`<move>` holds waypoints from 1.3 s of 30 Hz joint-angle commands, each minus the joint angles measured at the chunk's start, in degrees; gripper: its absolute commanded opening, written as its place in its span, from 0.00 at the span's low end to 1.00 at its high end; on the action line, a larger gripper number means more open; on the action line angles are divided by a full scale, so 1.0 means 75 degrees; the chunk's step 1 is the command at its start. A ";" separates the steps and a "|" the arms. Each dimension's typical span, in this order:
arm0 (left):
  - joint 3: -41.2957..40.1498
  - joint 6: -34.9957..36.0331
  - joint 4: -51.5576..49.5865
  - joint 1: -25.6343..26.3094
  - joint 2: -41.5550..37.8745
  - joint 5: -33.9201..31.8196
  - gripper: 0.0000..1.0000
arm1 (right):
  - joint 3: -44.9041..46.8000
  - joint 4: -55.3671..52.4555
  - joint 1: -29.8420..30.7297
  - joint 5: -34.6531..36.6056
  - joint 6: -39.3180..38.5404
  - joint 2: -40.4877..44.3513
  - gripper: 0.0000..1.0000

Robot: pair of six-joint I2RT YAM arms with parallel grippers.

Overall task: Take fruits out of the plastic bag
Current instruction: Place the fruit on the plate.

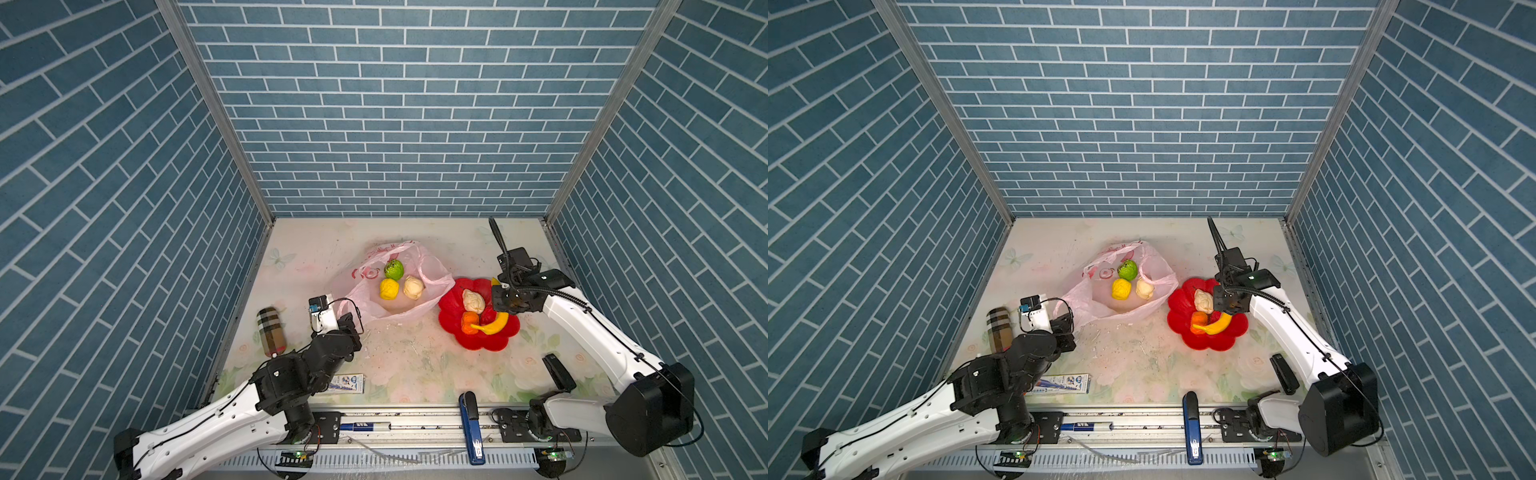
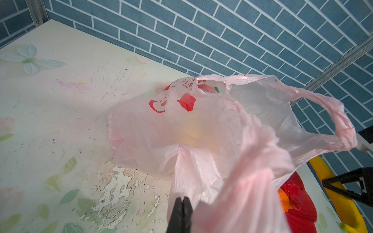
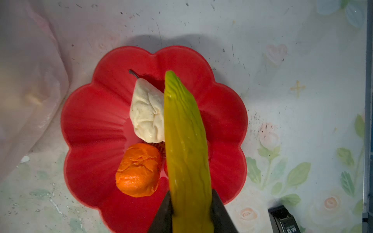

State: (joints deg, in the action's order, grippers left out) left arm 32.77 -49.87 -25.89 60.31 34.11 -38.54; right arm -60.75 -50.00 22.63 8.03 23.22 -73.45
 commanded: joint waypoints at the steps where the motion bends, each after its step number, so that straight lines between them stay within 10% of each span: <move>1: 0.0109 0.0081 -0.0100 0.0044 -0.0001 -0.0052 0.00 | 0.0295 0.0127 -0.0076 0.0440 0.0406 0.0022 0.20; 39: 0.0015 -0.0117 -0.0075 0.0040 0.0090 0.0048 0.00 | 0.1094 0.1170 -0.0346 0.1044 0.0572 -0.1550 0.24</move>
State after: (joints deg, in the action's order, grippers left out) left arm 32.75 -50.61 -25.89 60.31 34.72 -38.28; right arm -53.91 -41.52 20.23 15.05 25.30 -84.07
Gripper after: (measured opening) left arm 0.046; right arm 0.278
